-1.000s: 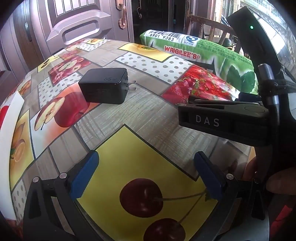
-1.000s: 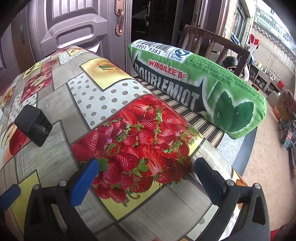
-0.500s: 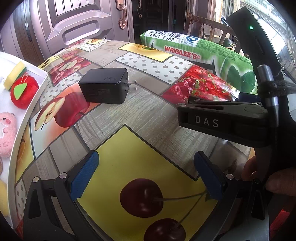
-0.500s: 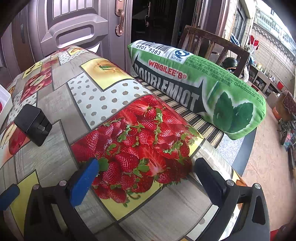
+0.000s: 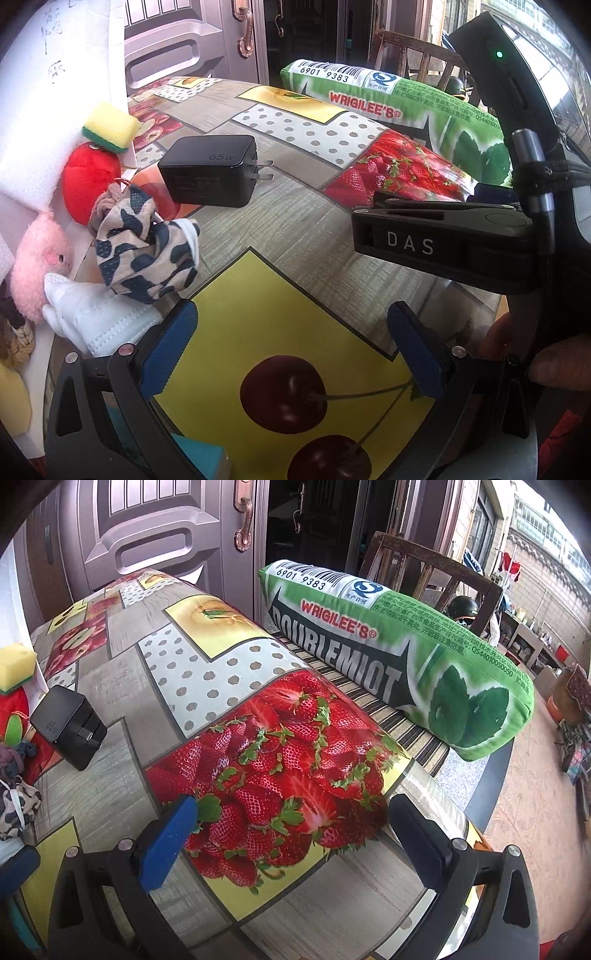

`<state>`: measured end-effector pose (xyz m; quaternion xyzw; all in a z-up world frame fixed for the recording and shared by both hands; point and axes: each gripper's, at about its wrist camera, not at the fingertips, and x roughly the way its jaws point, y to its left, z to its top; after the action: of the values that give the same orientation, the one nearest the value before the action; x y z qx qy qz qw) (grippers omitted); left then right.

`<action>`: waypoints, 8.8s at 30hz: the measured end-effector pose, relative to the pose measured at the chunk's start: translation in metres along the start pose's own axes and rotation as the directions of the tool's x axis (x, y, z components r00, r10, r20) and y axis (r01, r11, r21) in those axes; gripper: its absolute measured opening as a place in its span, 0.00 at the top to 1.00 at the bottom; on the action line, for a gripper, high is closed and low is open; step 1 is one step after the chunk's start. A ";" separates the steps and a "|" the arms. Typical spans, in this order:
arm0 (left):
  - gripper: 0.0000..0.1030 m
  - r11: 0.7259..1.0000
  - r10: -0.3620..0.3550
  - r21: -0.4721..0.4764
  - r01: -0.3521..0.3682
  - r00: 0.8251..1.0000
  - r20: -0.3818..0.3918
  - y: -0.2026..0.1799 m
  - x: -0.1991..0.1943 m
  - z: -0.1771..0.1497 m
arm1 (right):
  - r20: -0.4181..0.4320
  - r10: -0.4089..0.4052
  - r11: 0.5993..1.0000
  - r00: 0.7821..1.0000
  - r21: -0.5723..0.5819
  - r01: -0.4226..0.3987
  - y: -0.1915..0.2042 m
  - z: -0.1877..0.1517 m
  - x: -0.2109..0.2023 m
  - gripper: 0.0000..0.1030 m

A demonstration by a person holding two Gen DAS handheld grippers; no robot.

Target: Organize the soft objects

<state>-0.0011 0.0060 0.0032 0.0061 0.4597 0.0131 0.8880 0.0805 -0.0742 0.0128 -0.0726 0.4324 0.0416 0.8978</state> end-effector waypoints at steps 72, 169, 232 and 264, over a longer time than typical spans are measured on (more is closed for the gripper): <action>0.01 1.000 0.002 -0.001 -0.002 1.000 0.003 0.001 0.000 -0.002 | -0.001 -0.005 1.000 1.000 -0.005 0.005 0.000 0.000 -0.001 0.00; 0.52 0.711 0.668 -0.607 -0.357 0.614 0.421 0.220 -0.436 -0.002 | 0.380 0.891 0.430 0.248 -0.535 -0.727 0.080 0.111 -0.354 0.51; 0.52 0.651 0.393 -0.694 -0.309 0.919 -0.041 0.362 -0.193 -0.046 | -0.151 0.780 0.525 0.607 -0.369 -0.767 0.278 0.055 -0.179 0.52; 0.00 0.559 0.580 -0.763 -0.324 0.810 0.081 0.335 -0.265 -0.080 | 0.020 0.814 0.538 0.580 -0.402 -0.741 0.235 0.062 -0.196 0.00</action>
<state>-0.2251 0.3336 0.1815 -0.2195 0.2466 0.4214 0.8446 -0.0255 0.1655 0.1822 -0.0256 0.3093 0.5215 0.7948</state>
